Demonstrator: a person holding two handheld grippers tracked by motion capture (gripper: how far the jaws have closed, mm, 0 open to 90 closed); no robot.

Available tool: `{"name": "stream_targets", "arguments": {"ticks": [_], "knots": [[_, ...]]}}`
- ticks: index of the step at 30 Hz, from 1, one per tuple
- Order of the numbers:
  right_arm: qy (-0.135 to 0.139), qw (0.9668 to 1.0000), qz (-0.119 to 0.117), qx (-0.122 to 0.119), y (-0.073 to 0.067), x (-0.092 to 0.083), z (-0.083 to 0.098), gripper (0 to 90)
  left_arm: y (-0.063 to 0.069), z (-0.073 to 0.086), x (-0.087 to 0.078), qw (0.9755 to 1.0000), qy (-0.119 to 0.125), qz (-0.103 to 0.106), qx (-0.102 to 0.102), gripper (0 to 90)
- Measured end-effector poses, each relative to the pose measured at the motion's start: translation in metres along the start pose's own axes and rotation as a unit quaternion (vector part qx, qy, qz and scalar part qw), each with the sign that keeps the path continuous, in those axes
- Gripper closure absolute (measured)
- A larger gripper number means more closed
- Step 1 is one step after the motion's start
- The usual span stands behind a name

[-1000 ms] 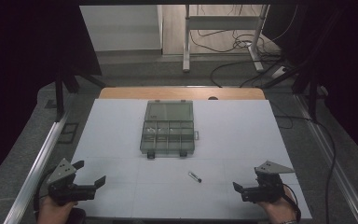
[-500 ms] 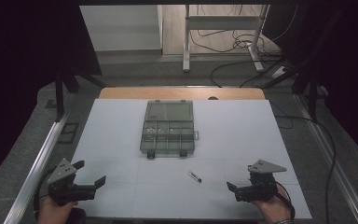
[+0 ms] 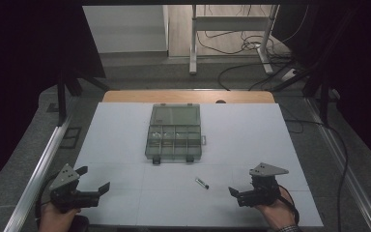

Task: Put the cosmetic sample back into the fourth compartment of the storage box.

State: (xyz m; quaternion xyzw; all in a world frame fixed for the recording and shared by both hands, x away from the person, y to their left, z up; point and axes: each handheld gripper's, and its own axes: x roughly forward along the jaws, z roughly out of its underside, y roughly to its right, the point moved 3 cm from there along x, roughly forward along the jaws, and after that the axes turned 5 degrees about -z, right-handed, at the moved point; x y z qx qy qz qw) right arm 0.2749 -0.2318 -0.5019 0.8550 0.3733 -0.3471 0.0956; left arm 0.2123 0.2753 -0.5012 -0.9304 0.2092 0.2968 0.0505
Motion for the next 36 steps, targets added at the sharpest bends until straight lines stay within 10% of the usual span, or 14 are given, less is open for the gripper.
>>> {"name": "stream_targets", "arguments": {"ticks": [36], "knots": [[-0.06,0.9971,-0.042,-0.023,-0.02,0.04,-0.019,0.0,0.0,0.0,0.0,1.0,0.0,-0.001,0.003,0.3]]}}
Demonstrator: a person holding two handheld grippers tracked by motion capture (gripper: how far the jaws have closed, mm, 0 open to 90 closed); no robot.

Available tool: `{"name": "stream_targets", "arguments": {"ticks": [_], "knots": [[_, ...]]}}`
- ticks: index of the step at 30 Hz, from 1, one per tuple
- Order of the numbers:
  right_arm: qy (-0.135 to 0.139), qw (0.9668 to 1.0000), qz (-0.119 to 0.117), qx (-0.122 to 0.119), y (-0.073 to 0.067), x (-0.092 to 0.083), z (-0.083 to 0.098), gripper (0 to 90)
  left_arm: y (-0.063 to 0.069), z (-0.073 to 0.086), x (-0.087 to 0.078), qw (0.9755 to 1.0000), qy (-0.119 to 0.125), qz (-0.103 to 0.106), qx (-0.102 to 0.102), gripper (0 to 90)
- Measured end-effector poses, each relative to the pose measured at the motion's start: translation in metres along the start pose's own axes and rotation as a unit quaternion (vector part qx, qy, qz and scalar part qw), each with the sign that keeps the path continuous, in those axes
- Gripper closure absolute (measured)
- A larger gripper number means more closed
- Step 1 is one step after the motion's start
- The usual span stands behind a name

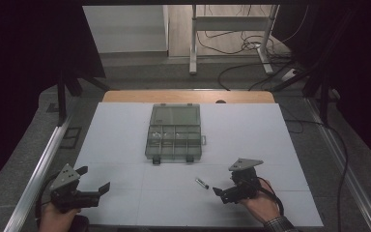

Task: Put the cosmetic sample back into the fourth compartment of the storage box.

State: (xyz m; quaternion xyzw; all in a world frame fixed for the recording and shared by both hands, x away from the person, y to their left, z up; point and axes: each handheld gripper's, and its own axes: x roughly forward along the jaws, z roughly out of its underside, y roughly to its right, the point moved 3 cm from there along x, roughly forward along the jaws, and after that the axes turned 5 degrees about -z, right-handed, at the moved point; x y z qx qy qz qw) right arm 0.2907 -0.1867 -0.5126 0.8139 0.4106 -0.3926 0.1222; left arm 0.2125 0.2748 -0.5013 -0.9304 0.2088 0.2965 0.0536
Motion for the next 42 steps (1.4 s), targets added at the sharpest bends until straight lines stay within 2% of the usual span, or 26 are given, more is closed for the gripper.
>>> {"name": "stream_targets", "arguments": {"ticks": [14,19,22,26,28,29,30,31,32,33,34,36,42], "knots": [[-0.01,0.9998,0.01,0.013,-0.003,0.012,-0.017,0.0,0.0,0.0,0.0,1.0,-0.002,0.0,0.002,0.3],[-0.021,0.9997,0.009,0.007,-0.007,0.017,-0.02,0.6,0.0,0.0,0.0,1.0,-0.002,0.0,0.002,0.3],[-0.029,0.9995,0.012,0.0,-0.009,0.021,-0.022,4.4,0.0,0.0,0.0,1.0,-0.002,0.0,0.002,0.3],[-0.03,0.9994,0.012,-0.011,-0.012,0.026,-0.026,11.7,0.0,0.0,0.0,1.0,-0.002,0.0,0.003,0.3],[-0.034,0.9991,0.007,-0.024,-0.015,0.028,-0.028,21.8,0.0,0.0,0.0,1.0,-0.002,0.001,0.003,0.3],[-0.034,0.9991,0.007,-0.024,-0.015,0.028,-0.028,21.8,0.0,0.0,0.0,1.0,-0.002,0.001,0.002,0.3],[-0.041,0.9986,0.0,-0.033,-0.017,0.031,-0.03,29.5,0.0,0.0,0.0,1.0,-0.002,0.001,0.002,0.4],[-0.041,0.9986,0.0,-0.033,-0.017,0.031,-0.03,29.5,0.0,0.0,0.0,1.0,-0.002,0.001,0.002,0.4],[-0.052,0.9978,-0.011,-0.039,-0.019,0.035,-0.031,35.6,0.0,0.0,0.0,1.0,-0.002,0.001,0.003,0.3],[-0.052,0.9978,-0.011,-0.039,-0.019,0.035,-0.031,35.6,0.0,0.0,0.0,1.0,-0.002,0.001,0.003,0.4],[-0.063,0.9967,-0.023,-0.045,-0.022,0.04,-0.032,42.3,0.0,0.0,0.0,1.0,-0.002,0.001,0.003,0.3],[-0.069,0.9963,-0.025,-0.046,-0.023,0.043,-0.032,45.2,0.0,0.0,0.0,1.0,-0.002,0.001,0.003,0.3],[-0.096,0.9922,-0.041,-0.069,-0.027,0.058,-0.035,69.1,0.0,0.0,0.0,1.0,-0.001,0.003,0.001,0.4]]}}
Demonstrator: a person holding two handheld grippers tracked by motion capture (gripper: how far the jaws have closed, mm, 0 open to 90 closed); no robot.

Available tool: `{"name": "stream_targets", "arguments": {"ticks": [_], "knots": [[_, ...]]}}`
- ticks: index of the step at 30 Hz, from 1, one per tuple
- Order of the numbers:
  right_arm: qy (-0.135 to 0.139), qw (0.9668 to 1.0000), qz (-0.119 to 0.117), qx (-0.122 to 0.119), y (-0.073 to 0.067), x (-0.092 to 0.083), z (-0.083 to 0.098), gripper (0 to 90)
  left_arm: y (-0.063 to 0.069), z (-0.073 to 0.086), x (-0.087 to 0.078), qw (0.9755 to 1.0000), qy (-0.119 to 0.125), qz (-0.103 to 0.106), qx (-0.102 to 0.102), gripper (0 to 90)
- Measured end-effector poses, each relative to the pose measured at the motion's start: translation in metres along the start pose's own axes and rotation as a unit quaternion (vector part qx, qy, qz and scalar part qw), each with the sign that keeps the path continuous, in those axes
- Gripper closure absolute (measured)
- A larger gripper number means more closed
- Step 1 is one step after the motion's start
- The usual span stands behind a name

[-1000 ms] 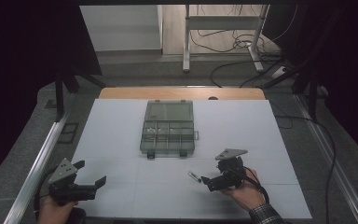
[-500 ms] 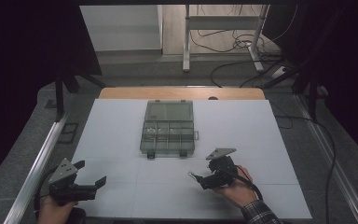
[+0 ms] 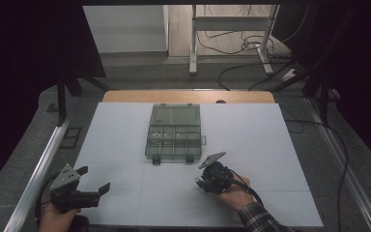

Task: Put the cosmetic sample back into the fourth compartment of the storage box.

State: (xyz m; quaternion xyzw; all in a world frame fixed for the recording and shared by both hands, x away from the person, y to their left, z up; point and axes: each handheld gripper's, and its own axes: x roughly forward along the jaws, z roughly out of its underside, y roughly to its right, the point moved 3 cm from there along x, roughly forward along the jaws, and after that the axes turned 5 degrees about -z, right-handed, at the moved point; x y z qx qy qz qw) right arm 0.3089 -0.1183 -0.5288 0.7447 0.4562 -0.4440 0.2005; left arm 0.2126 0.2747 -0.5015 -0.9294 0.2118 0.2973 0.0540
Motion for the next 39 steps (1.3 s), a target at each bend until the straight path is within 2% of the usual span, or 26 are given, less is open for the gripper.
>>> {"name": "stream_targets", "arguments": {"ticks": [6,12,17,23,32,39], "knots": [[-0.022,0.9997,0.003,-0.004,0.0,0.008,0.0,79.3,0.0,0.0,0.0,1.0,0.0,0.001,0.0,0.3],[-0.025,0.9997,0.009,0.002,-0.001,0.008,0.0,80.2,0.0,0.0,0.0,1.0,0.0,0.001,0.0,0.3],[-0.007,0.9999,0.009,-0.003,-0.001,0.003,-0.003,80.3,0.0,0.0,0.0,1.0,0.0,0.001,0.0,0.3],[0.004,0.9999,0.008,0.006,0.002,-0.001,-0.004,80.3,0.0,0.0,0.0,1.0,-0.001,0.001,0.0,0.3],[0.044,0.9988,0.015,0.019,0.009,-0.012,-0.011,80.3,0.0,0.0,0.0,1.0,-0.002,0.001,0.0,0.4],[0.061,0.9978,0.013,0.023,0.017,-0.016,-0.014,80.3,0.0,0.0,0.0,1.0,-0.002,0.002,-0.001,0.4]]}}
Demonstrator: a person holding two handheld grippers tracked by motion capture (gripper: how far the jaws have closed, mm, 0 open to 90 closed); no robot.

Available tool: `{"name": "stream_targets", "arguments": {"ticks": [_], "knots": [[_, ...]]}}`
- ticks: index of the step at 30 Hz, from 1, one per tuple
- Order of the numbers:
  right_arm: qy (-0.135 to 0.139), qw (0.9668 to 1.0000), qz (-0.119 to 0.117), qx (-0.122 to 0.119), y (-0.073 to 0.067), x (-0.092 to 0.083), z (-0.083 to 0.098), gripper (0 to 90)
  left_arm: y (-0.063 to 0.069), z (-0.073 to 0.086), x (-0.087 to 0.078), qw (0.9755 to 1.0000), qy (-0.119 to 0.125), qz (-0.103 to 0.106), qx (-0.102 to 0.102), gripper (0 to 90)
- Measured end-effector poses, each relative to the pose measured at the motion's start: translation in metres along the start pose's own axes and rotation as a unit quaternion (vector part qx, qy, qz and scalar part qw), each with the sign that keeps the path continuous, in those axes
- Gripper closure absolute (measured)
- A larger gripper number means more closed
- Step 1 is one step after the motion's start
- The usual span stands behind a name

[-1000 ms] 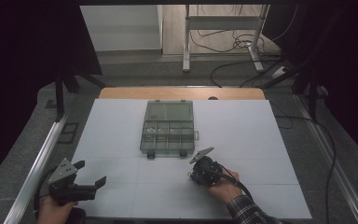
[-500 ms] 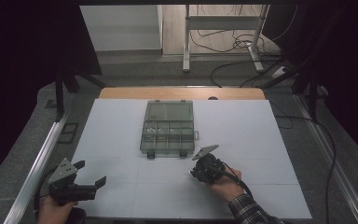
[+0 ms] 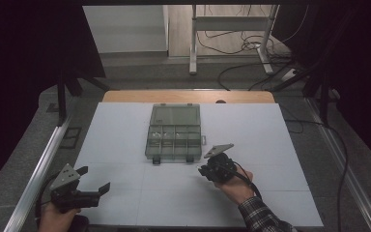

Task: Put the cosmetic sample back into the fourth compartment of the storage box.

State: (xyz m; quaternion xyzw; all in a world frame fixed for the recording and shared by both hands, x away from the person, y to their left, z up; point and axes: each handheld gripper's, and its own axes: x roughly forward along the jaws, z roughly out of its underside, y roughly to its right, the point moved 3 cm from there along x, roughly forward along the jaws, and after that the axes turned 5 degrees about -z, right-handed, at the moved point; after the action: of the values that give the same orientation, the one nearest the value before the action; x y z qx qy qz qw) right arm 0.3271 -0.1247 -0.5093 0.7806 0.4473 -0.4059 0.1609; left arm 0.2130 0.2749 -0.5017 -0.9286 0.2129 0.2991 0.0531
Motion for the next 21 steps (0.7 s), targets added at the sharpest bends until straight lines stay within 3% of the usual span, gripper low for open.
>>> {"name": "stream_targets", "arguments": {"ticks": [21], "knots": [[0.046,0.9988,0.014,0.003,0.017,-0.007,-0.023,80.2,-0.001,0.0,0.0,1.0,0.0,0.0,-0.002,0.4]]}}
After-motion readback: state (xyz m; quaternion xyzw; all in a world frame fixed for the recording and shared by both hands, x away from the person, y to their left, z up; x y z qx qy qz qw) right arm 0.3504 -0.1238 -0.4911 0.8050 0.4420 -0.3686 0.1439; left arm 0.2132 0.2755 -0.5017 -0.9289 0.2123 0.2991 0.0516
